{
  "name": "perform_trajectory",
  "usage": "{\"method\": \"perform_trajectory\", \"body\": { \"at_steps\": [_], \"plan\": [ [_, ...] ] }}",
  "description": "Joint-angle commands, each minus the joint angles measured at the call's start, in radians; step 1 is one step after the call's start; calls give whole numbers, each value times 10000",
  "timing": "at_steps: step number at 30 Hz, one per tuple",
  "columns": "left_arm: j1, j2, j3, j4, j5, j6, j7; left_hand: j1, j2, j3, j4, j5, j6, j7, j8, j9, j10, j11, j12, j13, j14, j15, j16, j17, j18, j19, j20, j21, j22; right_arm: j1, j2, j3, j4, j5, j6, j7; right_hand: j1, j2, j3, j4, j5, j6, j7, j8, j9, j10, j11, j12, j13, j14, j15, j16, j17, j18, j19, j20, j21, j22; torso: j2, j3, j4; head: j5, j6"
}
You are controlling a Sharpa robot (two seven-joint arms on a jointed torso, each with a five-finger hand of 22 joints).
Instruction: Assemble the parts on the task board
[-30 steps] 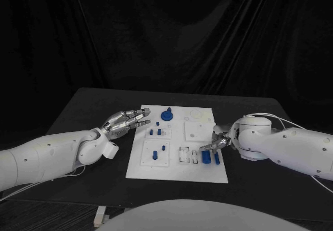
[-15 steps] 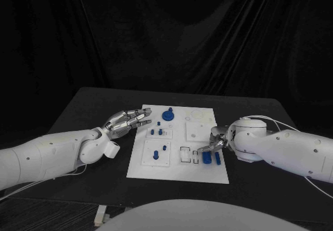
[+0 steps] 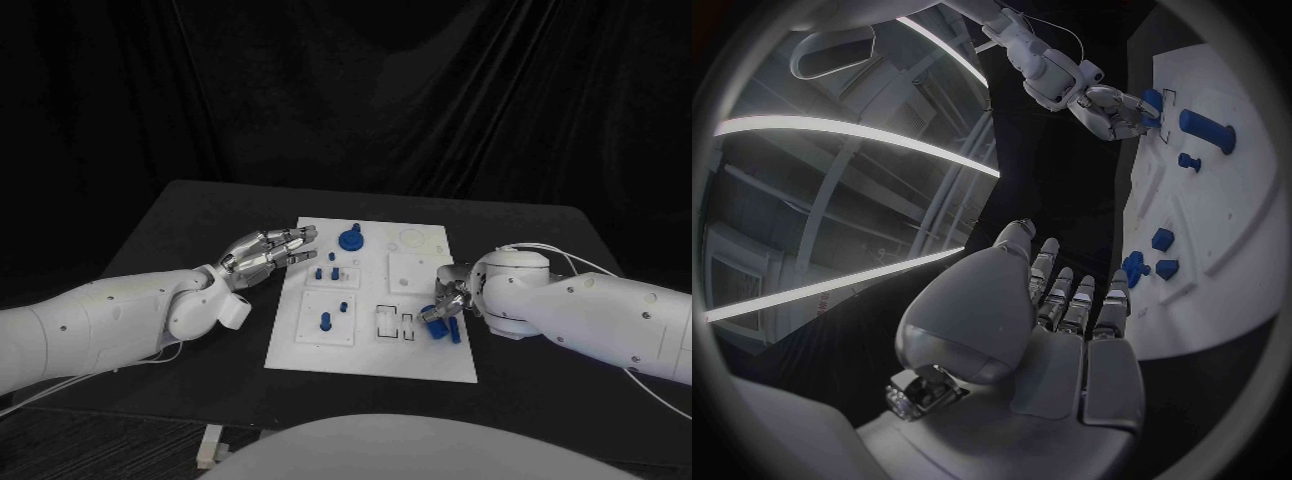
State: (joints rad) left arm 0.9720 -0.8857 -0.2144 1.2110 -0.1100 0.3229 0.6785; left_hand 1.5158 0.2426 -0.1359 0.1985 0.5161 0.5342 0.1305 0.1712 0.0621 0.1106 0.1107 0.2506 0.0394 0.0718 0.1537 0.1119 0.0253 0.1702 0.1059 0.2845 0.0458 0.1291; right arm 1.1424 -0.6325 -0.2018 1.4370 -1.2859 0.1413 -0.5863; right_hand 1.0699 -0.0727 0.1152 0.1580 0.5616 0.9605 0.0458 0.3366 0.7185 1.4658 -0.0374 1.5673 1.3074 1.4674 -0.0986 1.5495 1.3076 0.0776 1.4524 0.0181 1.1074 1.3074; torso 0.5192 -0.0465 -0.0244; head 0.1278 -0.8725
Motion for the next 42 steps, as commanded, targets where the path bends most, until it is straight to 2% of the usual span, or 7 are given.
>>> {"method": "perform_trajectory", "body": {
  "at_steps": [1, 8, 11, 14, 18, 30, 42],
  "plan": [
    [-28, 9, 10, 3, 67, 148, 168, -45, 47, 55, 4, 60, -58, 0, -4, -8, -63, 27, -27, -11, -6, 46, 21, 4, 93, 33, 38, 47, -13, -111, -32, -56, -22, -32, 156, -88, 357, 69, 359, -468, 343, -191, 12, -60, 86, 1050, 101, 35, 2634, 908, 91, -64, 2055, 118, -51, 10, -96, 1426, 2, -2, 3, 6, -2],
    [-55, 8, 10, 0, 67, 156, 154, -45, 47, 55, 4, 60, -58, 0, -4, -8, -63, 27, -27, -11, -6, 46, 21, 4, 93, 33, 38, 47, -13, -121, -174, -56, 133, -32, -304, 206, 742, 168, 1083, -1113, 1634, -207, -49, 243, 407, 1050, 49, 35, 2634, 904, 55, -80, 2030, 133, -59, -9, -184, 1417, -3, 2, -6, 60, -2],
    [-61, -3, 10, 1, 67, 152, 151, -45, 47, 55, 4, 60, -58, 0, -4, -8, -63, 27, -27, -11, -6, 46, 21, 4, 93, 33, 38, 47, -13, -118, -307, -55, 276, 229, -694, 380, 705, 180, 1236, -1215, 1816, -195, -75, 357, 512, 1050, 24, 35, 2634, 905, 38, -82, 2027, 134, -51, -26, -189, 1420, -5, 2, -9, 73, -2],
    [-65, -14, 10, 0, 67, 140, 153, -45, 47, 55, 4, 60, -58, 0, -4, -8, -63, 27, -27, -11, -6, 46, 21, 4, 93, 33, 38, 47, -13, -91, -479, -55, 449, 961, -1063, 507, 624, 164, 1615, -1473, 2467, -152, -151, 681, 797, 1050, -45, 35, 2634, 862, -23, -196, 1789, 128, -14, -87, -148, 1438, -5, 2, -12, 91, -2],
    [-68, -25, 10, 2, 67, 133, 149, -49, 54, 69, 8, 68, -53, 4, -2, -7, -62, 32, -22, -10, -2, 53, 26, 5, 92, 38, 39, 49, -8, 62, -675, -55, 658, 2330, -1388, 558, 575, 159, 1757, -1563, 2644, -185, -171, 805, 916, 1050, -66, 35, 2634, 859, -47, -209, 1759, 119, 5, -103, -122, 1447, -3, 2, -10, 89, -2],
    [-74, -12, 10, -2, 67, 135, 117, -56, 56, 80, 13, 71, -48, 6, 0, -6, -60, 35, -16, -9, 1, 59, 30, 6, 92, 42, 40, 51, -7, 497, -746, -55, 909, 5979, -1847, 420, 120, 227, 1883, -1440, 2426, -295, -178, 954, 1052, 1050, -73, 35, 2634, 842, -57, -262, 1643, 141, -16, -117, -253, 1414, -8, 0, -4, 106, -2],
    [-78, 22, 10, -5, 67, 169, 113, -104, 59, 89, 55, 32, -51, 15, 1, -5, -59, 42, -13, -8, 3, 69, 31, 7, 90, 39, 41, 49, -17, 312, -158, -56, 412, 6472, -1403, 185, -242, 278, 1923, -1331, 1397, -517, -142, 1003, 1065, 1050, -41, 35, 2634, 817, -33, -326, 1510, 194, -107, -101, -577, 1331, 0, 0, 4, 92, -2]
  ]
}}
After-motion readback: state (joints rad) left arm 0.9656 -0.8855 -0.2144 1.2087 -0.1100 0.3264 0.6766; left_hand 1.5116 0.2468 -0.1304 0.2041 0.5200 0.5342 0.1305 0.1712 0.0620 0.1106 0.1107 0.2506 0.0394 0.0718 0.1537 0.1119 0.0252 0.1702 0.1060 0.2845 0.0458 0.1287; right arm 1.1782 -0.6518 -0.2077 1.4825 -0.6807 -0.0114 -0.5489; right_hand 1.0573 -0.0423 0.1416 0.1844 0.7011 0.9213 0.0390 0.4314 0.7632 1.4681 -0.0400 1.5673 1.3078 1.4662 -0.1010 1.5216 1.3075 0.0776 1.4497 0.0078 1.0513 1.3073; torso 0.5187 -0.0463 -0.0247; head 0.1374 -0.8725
